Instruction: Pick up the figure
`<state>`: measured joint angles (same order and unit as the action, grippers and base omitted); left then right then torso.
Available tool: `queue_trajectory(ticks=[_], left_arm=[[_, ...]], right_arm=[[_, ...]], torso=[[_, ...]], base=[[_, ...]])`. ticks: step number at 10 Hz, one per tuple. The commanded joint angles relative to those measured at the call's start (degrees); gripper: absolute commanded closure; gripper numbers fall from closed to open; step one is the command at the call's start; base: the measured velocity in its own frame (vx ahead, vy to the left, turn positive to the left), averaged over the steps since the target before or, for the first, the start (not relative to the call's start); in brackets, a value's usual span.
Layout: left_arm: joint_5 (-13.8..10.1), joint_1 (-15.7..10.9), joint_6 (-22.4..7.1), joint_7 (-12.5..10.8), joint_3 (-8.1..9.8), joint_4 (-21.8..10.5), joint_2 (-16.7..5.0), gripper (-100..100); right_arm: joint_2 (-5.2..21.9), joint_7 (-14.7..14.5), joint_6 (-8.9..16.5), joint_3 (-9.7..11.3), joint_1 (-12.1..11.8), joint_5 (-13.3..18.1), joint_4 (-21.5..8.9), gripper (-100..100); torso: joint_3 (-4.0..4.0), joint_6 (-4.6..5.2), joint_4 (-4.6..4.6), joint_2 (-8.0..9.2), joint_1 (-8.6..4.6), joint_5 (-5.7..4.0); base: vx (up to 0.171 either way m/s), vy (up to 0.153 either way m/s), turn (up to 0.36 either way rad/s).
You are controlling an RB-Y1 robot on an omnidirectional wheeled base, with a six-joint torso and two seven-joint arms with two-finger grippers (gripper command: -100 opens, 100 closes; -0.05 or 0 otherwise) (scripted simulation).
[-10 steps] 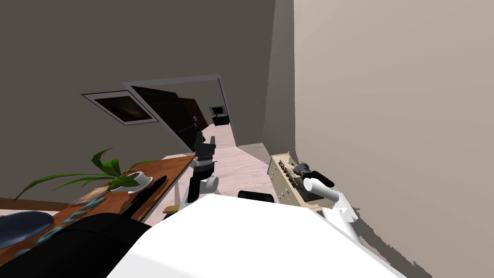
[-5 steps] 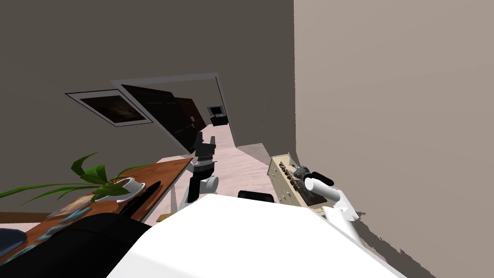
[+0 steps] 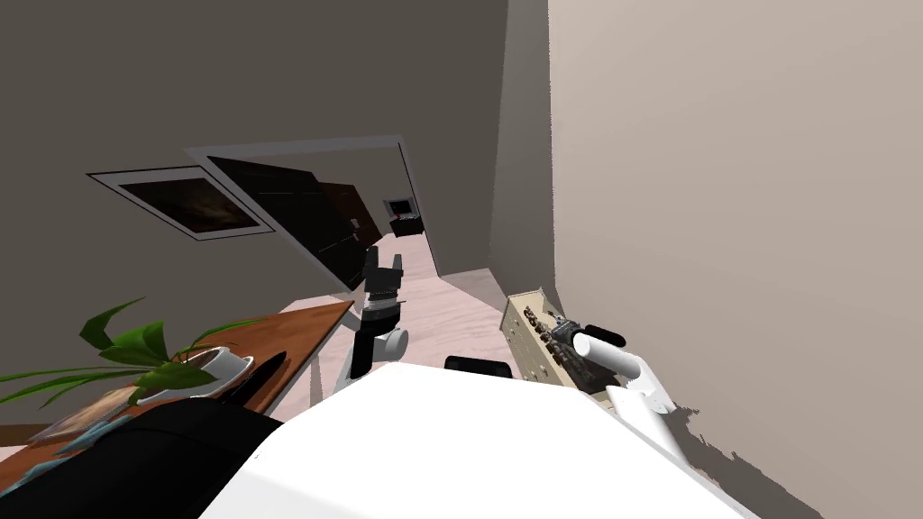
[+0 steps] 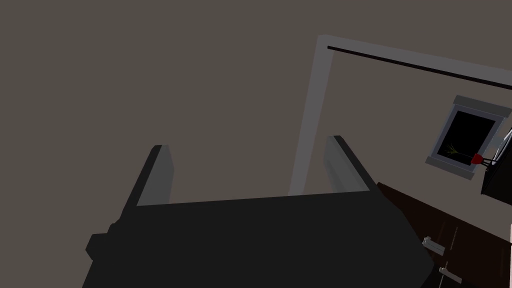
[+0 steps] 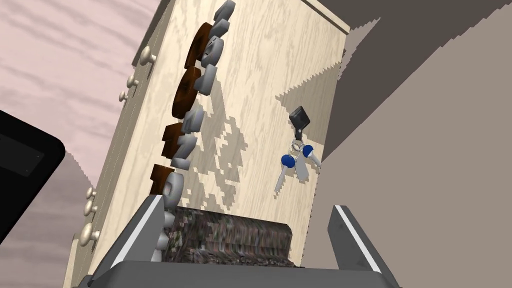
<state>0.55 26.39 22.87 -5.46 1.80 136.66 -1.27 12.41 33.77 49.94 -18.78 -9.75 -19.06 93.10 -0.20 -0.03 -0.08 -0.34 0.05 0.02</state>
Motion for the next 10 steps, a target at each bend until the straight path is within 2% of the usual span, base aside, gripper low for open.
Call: queue_trajectory(ticks=[1, 2, 3, 4, 5, 6, 7, 8, 9, 10], left_arm=[[0.0, 0.0, 0.0, 0.0, 0.0, 0.0, 0.0, 0], [0.0, 0.0, 0.0, 0.0, 0.0, 0.0, 0.0, 0], [0.0, 0.0, 0.0, 0.0, 0.0, 0.0, 0.0, 0], [0.0, 0.0, 0.0, 0.0, 0.0, 0.0, 0.0, 0], [0.0, 0.0, 0.0, 0.0, 0.0, 0.0, 0.0, 0], [0.0, 0.0, 0.0, 0.0, 0.0, 0.0, 0.0, 0], [0.0, 0.0, 0.0, 0.0, 0.0, 0.0, 0.0, 0], [0.0, 0.0, 0.0, 0.0, 0.0, 0.0, 0.0, 0], [0.0, 0.0, 0.0, 0.0, 0.0, 0.0, 0.0, 0], [0.0, 0.0, 0.0, 0.0, 0.0, 0.0, 0.0, 0]], right_arm=[[0.6, 1.1, 2.9, -0.8, 0.9, -0.4, -2.4, -100], [0.6, 1.1, 3.8, -0.8, 0.9, -0.4, -2.4, -100], [1.1, 2.0, 5.7, -1.5, 1.4, -0.9, -4.1, -100], [1.1, 2.0, 6.6, -1.5, 1.4, -0.9, -4.1, -100], [1.7, 2.8, 8.7, -2.1, 1.8, -1.4, -5.8, -100], [1.7, 2.8, 9.4, -2.1, 1.8, -1.4, -5.8, -100], [2.3, 3.5, 11.4, -2.8, 2.1, -1.9, -7.3, -100], [2.3, 3.5, 11.9, -2.8, 2.1, -1.9, -7.3, -100], [2.9, 4.1, 14.0, -3.4, 2.5, -2.3, -8.9, -100], [2.9, 4.1, 14.3, -3.4, 2.5, -2.3, -8.9, -100]], torso=[[0.0, 0.0, 0.0, 0.0, 0.0, 0.0], [-0.05, 0.0, -0.01, -0.1, -0.04, -0.01], [-0.03, -0.01, -0.01, -0.04, -0.02, -0.01], [-0.04, 0.0, -0.01, -0.08, 0.0, 0.0], [-0.01, 0.0, 0.0, 0.0, 0.01, 0.0], [-0.02, -0.01, -0.01, -0.05, 0.02, 0.0], [0.0, 0.0, 0.0, 0.0, 0.03, 0.01], [-0.04, 0.0, -0.01, -0.08, 0.03, 0.0], [-0.01, -0.01, -0.01, -0.01, -0.01, 0.0], [-0.02, 0.0, -0.01, -0.04, -0.01, 0.0]], base=[[0.117, 0.013, -0.066], [0.092, 0.022, -0.022], [0.107, 0.03, -0.046], [0.084, 0.03, -0.026], [0.098, 0.034, -0.041], [0.086, 0.036, -0.025], [0.114, 0.037, -0.053], [0.086, 0.025, -0.02], [0.097, 0.028, -0.03], [0.088, 0.019, -0.023]])
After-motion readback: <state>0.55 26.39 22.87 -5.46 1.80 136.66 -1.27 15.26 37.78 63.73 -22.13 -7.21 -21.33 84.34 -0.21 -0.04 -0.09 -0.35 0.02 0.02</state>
